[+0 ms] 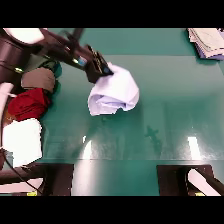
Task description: Fold the shirts.
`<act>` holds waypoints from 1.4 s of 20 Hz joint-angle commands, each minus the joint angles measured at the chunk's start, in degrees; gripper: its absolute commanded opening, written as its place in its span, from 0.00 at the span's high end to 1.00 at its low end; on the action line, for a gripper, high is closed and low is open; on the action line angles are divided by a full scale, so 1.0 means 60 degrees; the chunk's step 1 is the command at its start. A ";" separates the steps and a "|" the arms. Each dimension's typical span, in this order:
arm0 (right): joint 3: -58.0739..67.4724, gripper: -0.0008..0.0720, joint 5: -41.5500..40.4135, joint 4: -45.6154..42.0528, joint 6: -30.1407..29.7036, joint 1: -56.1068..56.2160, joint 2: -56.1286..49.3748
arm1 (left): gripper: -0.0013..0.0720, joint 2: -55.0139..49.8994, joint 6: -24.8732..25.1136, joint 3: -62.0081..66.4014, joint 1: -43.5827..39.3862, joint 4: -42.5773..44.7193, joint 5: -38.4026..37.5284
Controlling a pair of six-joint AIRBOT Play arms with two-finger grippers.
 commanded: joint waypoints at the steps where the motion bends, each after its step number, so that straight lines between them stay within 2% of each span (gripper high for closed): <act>1: -0.0903 0.96 -0.0270 -0.0004 0.0036 0.0004 0.0820 | 0.11 -0.0696 -0.1424 -0.0984 -0.0138 0.0780 0.1067; 2: -0.1129 0.96 -0.0339 -0.0011 0.0036 0.0004 0.0954 | 0.02 -0.0732 -0.1927 -0.0984 -0.0004 0.0823 0.1020; 6: -0.1636 0.96 -0.0459 -0.0004 0.0033 0.0004 0.1111 | 0.02 -0.0124 -0.2499 -0.0678 0.1388 0.0820 -0.1173; 8: -0.1800 0.96 -0.0623 0.0018 0.0033 0.0004 0.1089 | 0.02 0.0576 -0.2616 -0.1621 0.2186 0.0827 -0.1657; 11: -0.2040 0.96 -0.0812 0.0022 0.0033 0.0004 0.1093 | 0.02 0.2113 -0.2357 -0.4623 0.3184 0.0936 -0.1483; 13: -0.2033 0.96 -0.0801 0.0029 0.0033 0.0004 0.0954 | 0.02 0.2914 -0.2361 -0.6663 0.3905 0.0718 -0.0896; 16: -0.2033 0.96 -0.0678 0.0109 0.0036 0.0007 0.0732 | 0.02 0.3129 -0.2361 -0.8546 0.4586 0.0532 -0.0047; 22: -0.2033 0.96 -0.0408 0.0106 0.0036 0.0007 0.0586 | 0.03 0.1902 -0.2102 -0.9322 0.4674 0.0404 0.0452; 24: -0.2033 0.96 -0.0372 0.0106 0.0036 0.0007 0.0586 | 0.03 0.1490 -0.1829 -0.9318 0.4608 -0.0229 0.0623; 26: -0.2033 0.96 -0.0372 0.0102 0.0036 0.0007 0.0586 | 0.03 0.1308 -0.1457 -0.9315 0.4120 -0.0616 0.0761; 28: -0.2033 0.96 -0.0361 0.0106 0.0036 0.0007 0.0586 | 0.03 0.1290 -0.1614 -0.9318 0.3501 -0.0197 0.1169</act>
